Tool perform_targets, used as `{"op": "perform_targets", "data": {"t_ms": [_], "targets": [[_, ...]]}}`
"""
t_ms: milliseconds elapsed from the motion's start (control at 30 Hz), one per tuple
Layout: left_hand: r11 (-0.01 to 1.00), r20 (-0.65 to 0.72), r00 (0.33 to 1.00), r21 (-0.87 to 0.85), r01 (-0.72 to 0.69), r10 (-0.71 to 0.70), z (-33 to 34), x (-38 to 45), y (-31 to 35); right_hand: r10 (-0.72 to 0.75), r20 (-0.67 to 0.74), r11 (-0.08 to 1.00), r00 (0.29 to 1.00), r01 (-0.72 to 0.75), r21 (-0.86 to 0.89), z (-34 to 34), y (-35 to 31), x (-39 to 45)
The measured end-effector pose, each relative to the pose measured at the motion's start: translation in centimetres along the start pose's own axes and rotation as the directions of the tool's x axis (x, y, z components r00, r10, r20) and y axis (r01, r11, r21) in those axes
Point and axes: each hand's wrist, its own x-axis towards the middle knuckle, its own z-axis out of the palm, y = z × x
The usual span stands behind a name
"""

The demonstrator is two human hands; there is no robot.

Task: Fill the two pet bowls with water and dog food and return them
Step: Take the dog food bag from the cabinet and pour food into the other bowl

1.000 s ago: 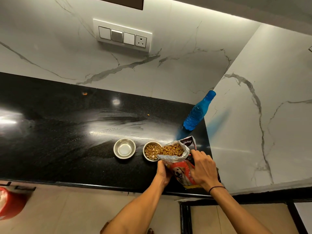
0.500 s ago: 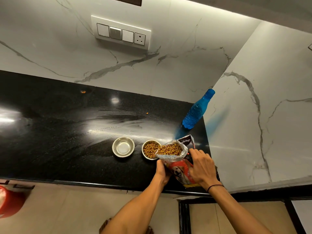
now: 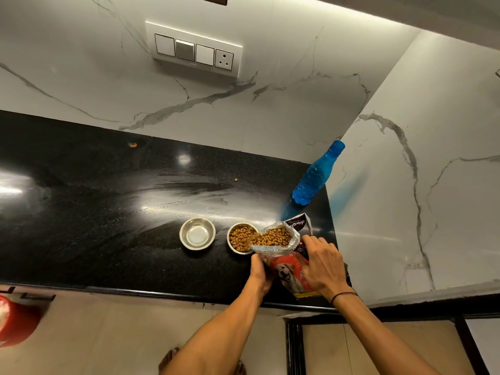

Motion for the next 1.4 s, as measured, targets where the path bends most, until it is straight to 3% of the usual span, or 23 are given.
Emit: {"op": "perform_targets", "data": {"t_ms": [667,1067,1167,1267,1400], "targets": [[1.0,-0.011,1.0,-0.005,-0.009,0.009,0.9,-0.9,0.5,0.007,-0.06,0.996,0.998,-0.002,0.086,-0.1,0.9,-0.4],[0.979,-0.008,0.985,0.116,-0.169,0.171,2.9,-2.6,1.5,0.101,-0.119,0.955,0.988,-0.063,0.289,-0.4,2.2,-1.3],[0.947,0.023,0.962,0.173,-0.27,0.27,3.8,-3.4,2.3,0.169,-0.13,0.905,0.977,-0.101,0.413,-0.5,2.5,-1.3],[0.849,0.13,0.916,0.345,-0.4,0.379,4.9,-4.1,2.9,0.317,-0.097,0.8,0.943,-0.211,0.562,-0.3,3.3,-1.6],[0.622,0.379,0.827,0.544,-0.563,0.416,5.9,-4.1,3.3,0.559,0.248,0.516,0.791,-0.566,0.643,2.7,6.4,-2.7]]}}
